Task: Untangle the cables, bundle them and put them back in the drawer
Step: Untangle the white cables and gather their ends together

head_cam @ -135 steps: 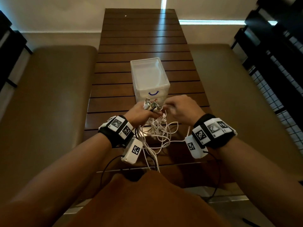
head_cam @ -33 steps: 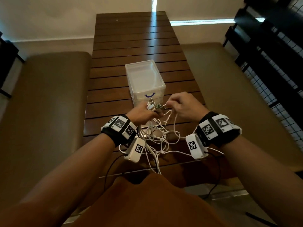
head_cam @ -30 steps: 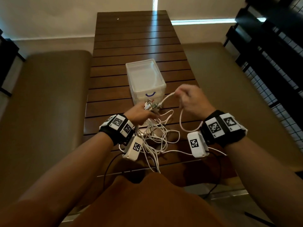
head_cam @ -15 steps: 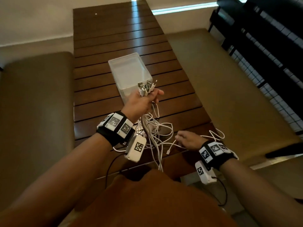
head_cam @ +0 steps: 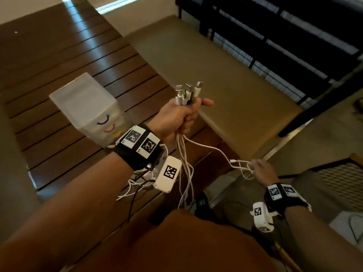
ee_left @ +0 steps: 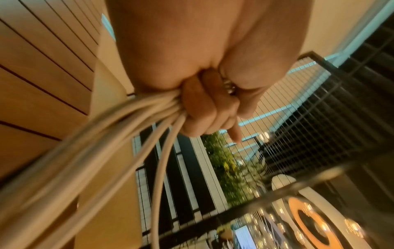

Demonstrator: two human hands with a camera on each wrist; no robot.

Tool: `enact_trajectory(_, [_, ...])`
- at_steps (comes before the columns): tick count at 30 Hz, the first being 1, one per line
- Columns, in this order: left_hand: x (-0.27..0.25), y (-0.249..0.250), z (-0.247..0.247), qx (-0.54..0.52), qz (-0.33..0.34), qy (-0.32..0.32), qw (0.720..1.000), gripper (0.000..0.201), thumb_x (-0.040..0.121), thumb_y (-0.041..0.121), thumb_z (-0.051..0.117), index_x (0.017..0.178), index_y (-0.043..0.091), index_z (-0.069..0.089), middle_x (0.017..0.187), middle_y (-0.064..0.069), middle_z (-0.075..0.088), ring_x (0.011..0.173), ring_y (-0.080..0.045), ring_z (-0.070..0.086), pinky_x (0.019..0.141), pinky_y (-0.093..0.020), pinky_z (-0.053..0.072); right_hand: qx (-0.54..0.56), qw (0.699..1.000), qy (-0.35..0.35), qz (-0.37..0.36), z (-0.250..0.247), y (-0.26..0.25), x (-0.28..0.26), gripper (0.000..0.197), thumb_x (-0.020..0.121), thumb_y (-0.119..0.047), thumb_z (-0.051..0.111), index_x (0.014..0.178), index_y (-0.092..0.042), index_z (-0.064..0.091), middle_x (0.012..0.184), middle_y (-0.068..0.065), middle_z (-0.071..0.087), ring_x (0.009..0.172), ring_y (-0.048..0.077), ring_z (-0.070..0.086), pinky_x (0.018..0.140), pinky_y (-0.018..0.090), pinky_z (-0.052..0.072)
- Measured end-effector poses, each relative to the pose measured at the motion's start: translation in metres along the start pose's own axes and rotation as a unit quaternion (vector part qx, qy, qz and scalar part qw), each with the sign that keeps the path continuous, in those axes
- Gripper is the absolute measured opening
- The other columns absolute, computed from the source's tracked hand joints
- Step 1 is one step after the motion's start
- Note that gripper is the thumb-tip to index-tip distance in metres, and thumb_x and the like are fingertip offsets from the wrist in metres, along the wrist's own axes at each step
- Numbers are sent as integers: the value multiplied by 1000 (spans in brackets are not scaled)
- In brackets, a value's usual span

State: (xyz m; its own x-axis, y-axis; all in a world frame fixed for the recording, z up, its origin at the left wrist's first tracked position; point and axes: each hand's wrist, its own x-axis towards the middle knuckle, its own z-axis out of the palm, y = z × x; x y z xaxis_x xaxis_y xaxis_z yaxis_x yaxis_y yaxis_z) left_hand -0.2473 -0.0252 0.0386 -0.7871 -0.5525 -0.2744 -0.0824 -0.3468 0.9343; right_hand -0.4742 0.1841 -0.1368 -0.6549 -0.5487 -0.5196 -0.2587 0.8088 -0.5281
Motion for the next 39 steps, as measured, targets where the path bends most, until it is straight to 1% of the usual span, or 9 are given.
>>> enact_trajectory(5, [26,-4,46,15,-26,-40,999,27,101,19,45,84,6,61,67,2,56,41,-5,25,38,-19,19,15,999,-18,33,4,28,1,29,102,-27,39,85,-10,56,101,21,60,91,31,57,78,35,40])
enact_trajectory(10, [37,-16,68,27,-49,-67,996,41,102,27,43,63,15,48,69,-5,54,43,-8,30,40,-19,24,-106,992,-3,75,-9,41,4,32,99,-14,40,118,4,59,129,26,56,120,39,51,99,38,39])
enact_trajectory(14, [37,-25,71,36,-63,-81,994,47,102,35,39,58,17,38,65,-4,52,45,-11,29,41,-20,27,0,1000,-3,27,-34,10,0,38,99,-18,46,135,-6,50,140,16,50,129,31,46,107,36,35])
enact_trajectory(22, [32,-19,81,15,-13,-67,998,49,103,37,34,59,17,36,53,-1,41,52,-20,36,52,-33,29,177,909,-315,-206,-45,-105,-52,59,71,-26,82,123,-25,54,123,-10,60,114,2,56,93,20,46])
enact_trajectory(25, [30,-10,82,-12,-4,-57,998,48,104,35,33,61,16,33,51,1,31,52,-22,30,51,-31,34,43,931,-255,-257,-8,-114,-54,18,84,-34,72,82,-17,66,82,10,67,74,15,62,75,40,53])
enact_trajectory(28, [26,-5,74,29,-2,-61,998,40,104,29,36,67,17,39,52,6,35,47,-13,23,47,-29,19,15,949,-259,-178,22,-105,-48,44,92,-48,55,76,-8,64,60,10,52,55,22,49,59,42,45])
enact_trajectory(32, [17,-15,60,158,2,-73,985,23,100,17,48,84,14,64,51,5,39,42,-11,29,40,-23,24,-99,913,-331,-218,18,-101,-41,13,85,-24,71,89,-14,64,79,-3,63,76,15,61,74,41,52])
enact_trajectory(35, [10,-24,46,165,-14,-64,984,25,100,18,47,87,11,67,47,6,36,40,-9,27,41,-22,21,-148,899,-349,-220,-21,-124,-39,44,82,-10,73,119,-28,57,114,-5,60,106,14,57,96,39,48])
enact_trajectory(39, [1,-29,33,133,-52,-52,988,22,99,10,47,90,0,64,46,5,32,40,-8,25,42,-23,18,173,929,-203,-255,-66,-191,-61,20,101,-18,44,103,-20,63,104,4,67,97,20,65,95,47,51])
